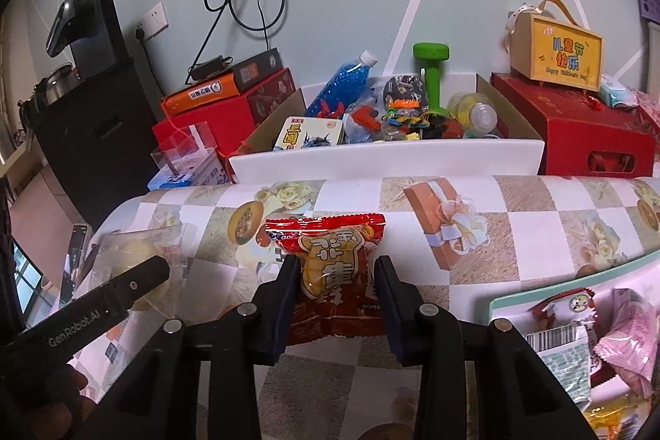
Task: Organize snacks
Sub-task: 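Grasp the red-and-yellow snack bag with the right tool while the left tool grasps the wrapped bun, then carry the snack bag and wrapped bun over the white tray with both tools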
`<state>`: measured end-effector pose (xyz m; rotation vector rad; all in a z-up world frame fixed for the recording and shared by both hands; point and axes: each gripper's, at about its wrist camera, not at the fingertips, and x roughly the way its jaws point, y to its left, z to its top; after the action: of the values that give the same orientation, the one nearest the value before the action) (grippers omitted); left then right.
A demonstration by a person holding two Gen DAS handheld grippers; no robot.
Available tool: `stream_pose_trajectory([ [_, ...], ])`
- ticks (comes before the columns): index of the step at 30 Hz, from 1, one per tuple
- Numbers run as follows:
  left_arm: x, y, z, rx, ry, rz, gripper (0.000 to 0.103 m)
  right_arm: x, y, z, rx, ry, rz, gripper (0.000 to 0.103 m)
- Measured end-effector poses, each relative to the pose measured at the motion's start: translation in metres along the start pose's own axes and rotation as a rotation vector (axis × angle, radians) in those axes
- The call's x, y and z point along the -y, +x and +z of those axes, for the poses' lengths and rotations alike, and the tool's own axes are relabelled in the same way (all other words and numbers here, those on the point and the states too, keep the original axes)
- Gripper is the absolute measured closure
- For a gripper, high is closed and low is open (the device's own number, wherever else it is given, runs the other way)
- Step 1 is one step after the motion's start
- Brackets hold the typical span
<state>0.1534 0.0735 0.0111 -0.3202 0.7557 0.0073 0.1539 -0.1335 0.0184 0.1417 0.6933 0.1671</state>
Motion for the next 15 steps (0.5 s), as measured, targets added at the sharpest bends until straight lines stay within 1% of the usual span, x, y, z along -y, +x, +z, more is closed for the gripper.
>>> stream_pose_trajectory([
  [7,0.011,-0.011,0.002,0.019,0.020,-0.021,0.039,0.002,-0.016,0.006,0.029,0.004,-0.006,0.063],
  [10,0.019,-0.018,0.004,0.023,0.034,-0.044,0.039,0.002,-0.028,0.007,0.046,0.008,-0.007,0.063],
  [15,0.034,-0.034,0.005,0.012,0.067,-0.057,0.039,0.002,-0.051,0.008,0.039,0.019,-0.009,0.063],
])
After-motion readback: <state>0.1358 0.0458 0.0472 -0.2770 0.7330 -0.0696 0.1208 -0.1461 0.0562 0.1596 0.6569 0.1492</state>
